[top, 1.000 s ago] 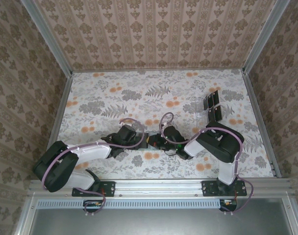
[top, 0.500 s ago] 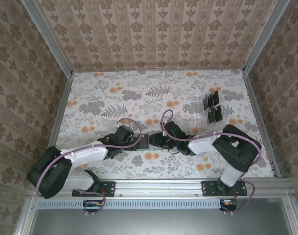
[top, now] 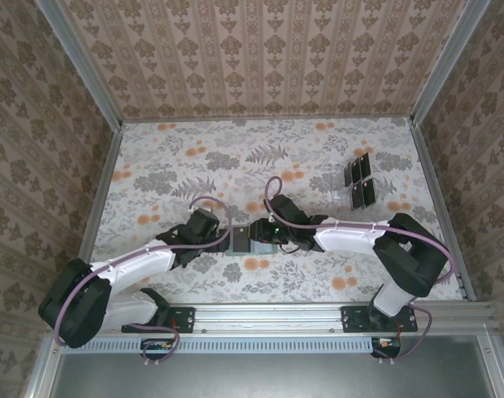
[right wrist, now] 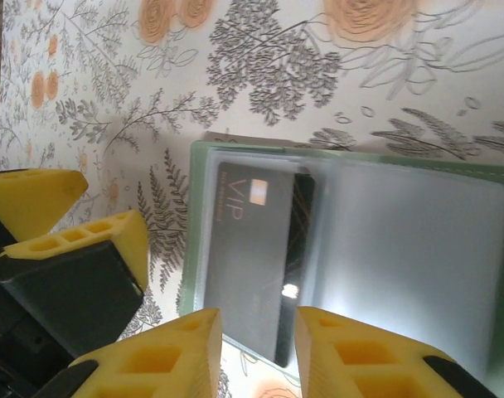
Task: Put the credit cards into the card holder
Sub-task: Insert the credit card into the card slot.
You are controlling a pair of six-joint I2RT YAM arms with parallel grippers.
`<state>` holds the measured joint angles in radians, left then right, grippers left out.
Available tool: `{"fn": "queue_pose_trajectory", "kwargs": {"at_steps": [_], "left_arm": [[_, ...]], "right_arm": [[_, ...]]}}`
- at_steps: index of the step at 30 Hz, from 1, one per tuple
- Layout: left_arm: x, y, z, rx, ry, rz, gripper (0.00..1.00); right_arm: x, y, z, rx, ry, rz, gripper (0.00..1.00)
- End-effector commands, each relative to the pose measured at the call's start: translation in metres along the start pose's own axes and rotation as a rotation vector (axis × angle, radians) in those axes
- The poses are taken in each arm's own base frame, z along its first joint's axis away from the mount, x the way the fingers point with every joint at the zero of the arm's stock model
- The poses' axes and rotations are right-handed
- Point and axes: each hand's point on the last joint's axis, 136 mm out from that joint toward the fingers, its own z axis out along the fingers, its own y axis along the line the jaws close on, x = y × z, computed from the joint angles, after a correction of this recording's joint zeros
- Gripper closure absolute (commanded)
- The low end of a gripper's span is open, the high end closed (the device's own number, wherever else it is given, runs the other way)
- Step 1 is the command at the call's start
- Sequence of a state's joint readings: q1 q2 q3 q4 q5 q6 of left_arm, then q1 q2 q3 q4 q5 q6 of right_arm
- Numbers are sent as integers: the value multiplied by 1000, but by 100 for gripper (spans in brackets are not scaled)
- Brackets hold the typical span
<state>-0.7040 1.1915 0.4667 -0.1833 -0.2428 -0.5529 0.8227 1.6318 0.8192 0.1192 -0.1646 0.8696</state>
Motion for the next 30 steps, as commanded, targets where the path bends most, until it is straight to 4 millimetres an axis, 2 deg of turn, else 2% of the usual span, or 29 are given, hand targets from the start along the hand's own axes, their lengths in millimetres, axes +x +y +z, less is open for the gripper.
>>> {"fn": "queue_pose_trajectory", "kwargs": {"at_steps": [1, 5, 20, 30], "left_arm": [[2, 1, 3, 1, 19, 8, 0], [7, 3, 8, -11, 37, 12, 0], [18, 11, 17, -62, 89, -20, 0], [23, 11, 22, -59, 103, -23, 0]], "right_arm": [[6, -4, 12, 44, 32, -9, 75], [5, -6, 21, 60, 35, 0, 79], [6, -14, 39, 92, 55, 1, 79], [5, -6, 48, 64, 73, 6, 79]]}}
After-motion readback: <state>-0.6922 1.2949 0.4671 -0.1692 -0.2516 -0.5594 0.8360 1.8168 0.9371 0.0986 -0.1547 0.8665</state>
